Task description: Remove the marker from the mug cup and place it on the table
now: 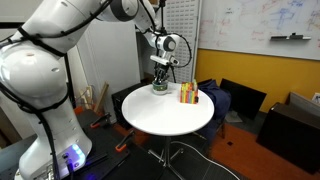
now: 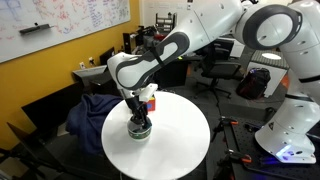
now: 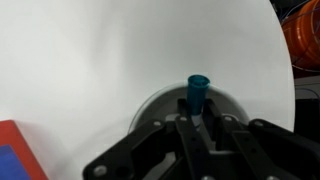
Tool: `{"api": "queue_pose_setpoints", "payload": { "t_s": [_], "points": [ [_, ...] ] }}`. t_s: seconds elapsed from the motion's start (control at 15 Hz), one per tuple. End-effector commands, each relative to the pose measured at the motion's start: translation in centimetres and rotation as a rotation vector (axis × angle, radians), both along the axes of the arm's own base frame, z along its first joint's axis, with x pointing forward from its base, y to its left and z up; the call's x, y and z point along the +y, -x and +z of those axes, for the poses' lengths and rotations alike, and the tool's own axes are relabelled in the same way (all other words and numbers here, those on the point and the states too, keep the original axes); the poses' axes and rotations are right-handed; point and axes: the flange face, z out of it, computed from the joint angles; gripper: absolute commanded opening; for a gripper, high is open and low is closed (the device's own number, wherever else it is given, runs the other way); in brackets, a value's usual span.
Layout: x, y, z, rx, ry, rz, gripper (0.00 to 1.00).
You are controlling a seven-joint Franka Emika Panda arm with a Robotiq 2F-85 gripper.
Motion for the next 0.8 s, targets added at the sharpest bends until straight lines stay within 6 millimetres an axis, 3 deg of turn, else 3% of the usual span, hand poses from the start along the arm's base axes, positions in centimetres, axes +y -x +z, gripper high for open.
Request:
{"api": "queue_pose_setpoints", "payload": {
  "t_s": [0.0,0.07,0.73],
  "points": [
    [0.1,-0.7,0.6,0.023,0.044,-0.014,0.0],
    [0.1,-0.8,0.7,0.023,0.047,-0.012,0.05],
    [0.6,0.1,2.6,-0.017,0.106,-0.056,0.05]
  ]
}}
